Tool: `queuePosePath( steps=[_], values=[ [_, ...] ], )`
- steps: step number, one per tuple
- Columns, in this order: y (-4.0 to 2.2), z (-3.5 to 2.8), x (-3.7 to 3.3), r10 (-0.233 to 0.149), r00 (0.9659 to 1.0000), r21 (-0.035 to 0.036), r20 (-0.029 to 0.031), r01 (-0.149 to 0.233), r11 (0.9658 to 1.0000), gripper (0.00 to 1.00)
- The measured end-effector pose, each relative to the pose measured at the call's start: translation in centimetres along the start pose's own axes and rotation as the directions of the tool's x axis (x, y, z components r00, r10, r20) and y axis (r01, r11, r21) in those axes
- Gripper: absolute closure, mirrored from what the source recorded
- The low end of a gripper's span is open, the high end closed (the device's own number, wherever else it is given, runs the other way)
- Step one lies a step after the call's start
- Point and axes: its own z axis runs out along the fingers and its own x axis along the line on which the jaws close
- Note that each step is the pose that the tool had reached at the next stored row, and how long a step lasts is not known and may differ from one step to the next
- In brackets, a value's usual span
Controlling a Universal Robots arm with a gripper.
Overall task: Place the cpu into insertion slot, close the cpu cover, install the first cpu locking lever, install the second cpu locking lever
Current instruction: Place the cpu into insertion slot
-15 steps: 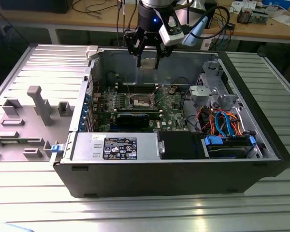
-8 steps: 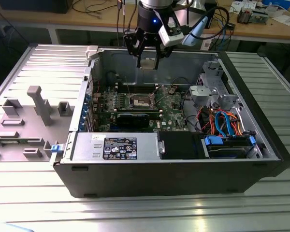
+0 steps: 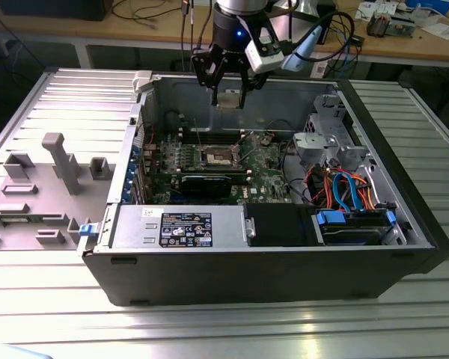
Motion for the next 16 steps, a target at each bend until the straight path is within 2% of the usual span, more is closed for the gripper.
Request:
queuePosePath(
  steps=[16],
  values=[
    [-0.02,0.38,0.05,0.0,1.0,0.0,0.0,0.0,1.0,0.45]
  ],
)
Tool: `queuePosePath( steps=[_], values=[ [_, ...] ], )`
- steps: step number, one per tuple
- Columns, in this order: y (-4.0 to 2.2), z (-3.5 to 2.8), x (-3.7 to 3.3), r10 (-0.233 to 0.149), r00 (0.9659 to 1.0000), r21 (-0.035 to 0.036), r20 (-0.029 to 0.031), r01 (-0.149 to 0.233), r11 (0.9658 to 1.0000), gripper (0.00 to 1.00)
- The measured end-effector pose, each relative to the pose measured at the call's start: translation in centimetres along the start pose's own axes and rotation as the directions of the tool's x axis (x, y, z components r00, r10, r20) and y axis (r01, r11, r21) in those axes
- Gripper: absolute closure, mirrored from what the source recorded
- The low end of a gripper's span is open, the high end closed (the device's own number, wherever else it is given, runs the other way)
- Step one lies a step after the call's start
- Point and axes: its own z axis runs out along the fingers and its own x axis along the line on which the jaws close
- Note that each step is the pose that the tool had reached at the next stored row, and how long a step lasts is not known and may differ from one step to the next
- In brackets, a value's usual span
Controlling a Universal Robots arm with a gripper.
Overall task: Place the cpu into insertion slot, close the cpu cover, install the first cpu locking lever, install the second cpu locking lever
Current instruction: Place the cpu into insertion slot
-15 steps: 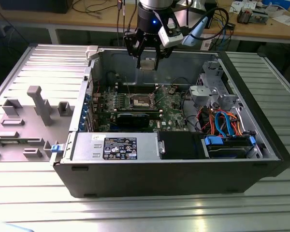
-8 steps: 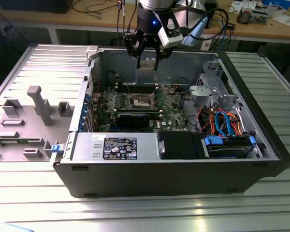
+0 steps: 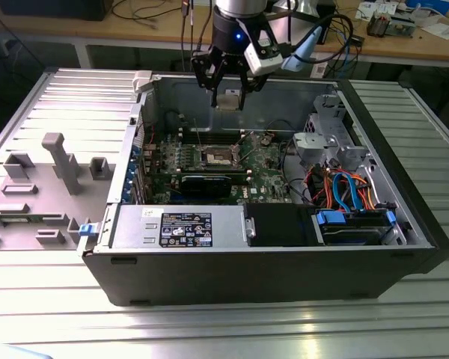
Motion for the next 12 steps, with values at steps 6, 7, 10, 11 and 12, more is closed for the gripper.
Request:
queuePosePath(
  steps=[6,7,10,11,12],
  values=[
    [-0.01,0.11,0.01,0.0,1.0,0.0,0.0,0.0,1.0,0.45],
    [-0.01,0.13,0.01,0.0,1.0,0.0,0.0,0.0,1.0,0.45],
    [-0.01,0.19,0.02,0.0,1.0,0.0,0.0,0.0,1.0,0.45],
    [-0.01,0.2,0.02,0.0,1.0,0.0,0.0001,0.0,1.0,0.45],
    [-0.01,0.21,0.02,0.0,1.0,0.0,0.0,0.0,1.0,0.45]
  ],
)
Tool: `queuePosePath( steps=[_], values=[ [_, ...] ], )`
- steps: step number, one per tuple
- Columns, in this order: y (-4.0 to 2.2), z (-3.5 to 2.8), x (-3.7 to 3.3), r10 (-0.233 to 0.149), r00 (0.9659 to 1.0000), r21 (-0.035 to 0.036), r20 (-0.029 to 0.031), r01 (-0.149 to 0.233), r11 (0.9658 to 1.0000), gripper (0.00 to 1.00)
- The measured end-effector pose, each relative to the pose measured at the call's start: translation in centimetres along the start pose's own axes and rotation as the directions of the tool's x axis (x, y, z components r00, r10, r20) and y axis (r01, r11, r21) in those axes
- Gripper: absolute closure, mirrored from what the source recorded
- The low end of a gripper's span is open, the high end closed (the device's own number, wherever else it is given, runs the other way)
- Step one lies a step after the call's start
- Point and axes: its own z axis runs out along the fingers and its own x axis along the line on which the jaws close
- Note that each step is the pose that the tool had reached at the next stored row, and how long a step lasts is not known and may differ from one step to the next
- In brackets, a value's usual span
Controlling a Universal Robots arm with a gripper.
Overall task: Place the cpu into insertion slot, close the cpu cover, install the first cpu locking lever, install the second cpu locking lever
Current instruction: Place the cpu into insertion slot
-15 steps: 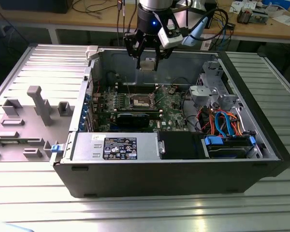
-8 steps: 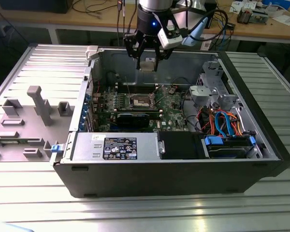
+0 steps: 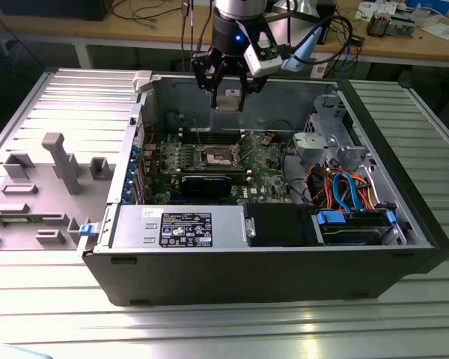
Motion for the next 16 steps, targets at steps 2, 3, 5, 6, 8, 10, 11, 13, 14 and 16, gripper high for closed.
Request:
queuePosePath(
  steps=[2,3,5,6,8,10,11,13,14,16],
  values=[
    [0.0,0.04,0.01,0.0,1.0,0.0,0.0,0.0,1.0,0.45],
    [0.0,0.06,0.0,0.0,1.0,-0.0001,0.0,0.0,1.0,0.45],
    [-0.01,0.1,0.01,0.0,1.0,0.0,0.0,0.0,1.0,0.45],
    [-0.01,0.13,0.01,0.0,1.0,0.0,0.0,0.0,1.0,0.45],
    [-0.01,0.16,0.01,0.0,1.0,0.0,0.0,0.0,1.0,0.45],
    [-0.01,0.22,0.01,0.0,1.0,0.0,0.0,0.0,1.0,0.45],
    [-0.02,0.25,0.02,0.0,1.0,0.0,0.0,0.0,1.0,0.45],
    [-0.02,0.28,0.02,0.0,1.0,0.0,0.0,0.0,1.0,0.45],
    [-0.02,0.3,0.02,0.0,1.0,0.0,0.0,0.0,1.0,0.45],
    [-0.02,0.33,0.02,0.0,1.0,0.0,0.0,0.0,1.0,0.45]
  ],
)
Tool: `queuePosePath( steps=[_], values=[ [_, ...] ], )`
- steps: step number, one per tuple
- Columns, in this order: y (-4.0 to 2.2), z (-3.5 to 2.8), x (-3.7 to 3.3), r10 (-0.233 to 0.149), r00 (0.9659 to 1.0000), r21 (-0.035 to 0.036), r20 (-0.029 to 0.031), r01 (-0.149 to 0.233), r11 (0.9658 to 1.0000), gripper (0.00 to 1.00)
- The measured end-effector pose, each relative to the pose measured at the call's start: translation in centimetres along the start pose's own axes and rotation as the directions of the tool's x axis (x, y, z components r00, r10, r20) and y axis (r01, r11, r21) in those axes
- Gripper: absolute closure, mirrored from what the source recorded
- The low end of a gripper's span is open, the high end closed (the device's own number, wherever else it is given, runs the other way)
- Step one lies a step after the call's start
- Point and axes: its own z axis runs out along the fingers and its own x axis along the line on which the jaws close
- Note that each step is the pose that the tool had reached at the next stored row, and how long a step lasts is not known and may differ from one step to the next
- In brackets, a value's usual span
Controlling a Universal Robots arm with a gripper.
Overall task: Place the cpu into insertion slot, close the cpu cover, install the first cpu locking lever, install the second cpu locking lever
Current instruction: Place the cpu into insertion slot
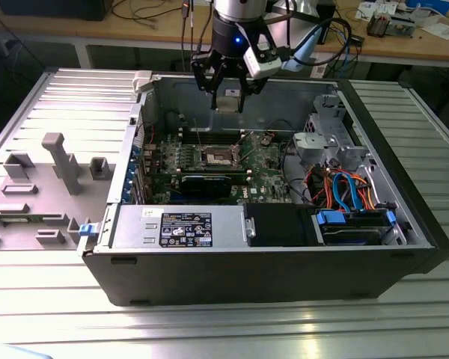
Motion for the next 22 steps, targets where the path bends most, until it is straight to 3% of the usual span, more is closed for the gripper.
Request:
queuePosePath(
  steps=[22],
  values=[
    [-0.03,0.45,0.02,0.0,1.0,0.0,0.0,0.0,1.0,0.45]
  ],
)
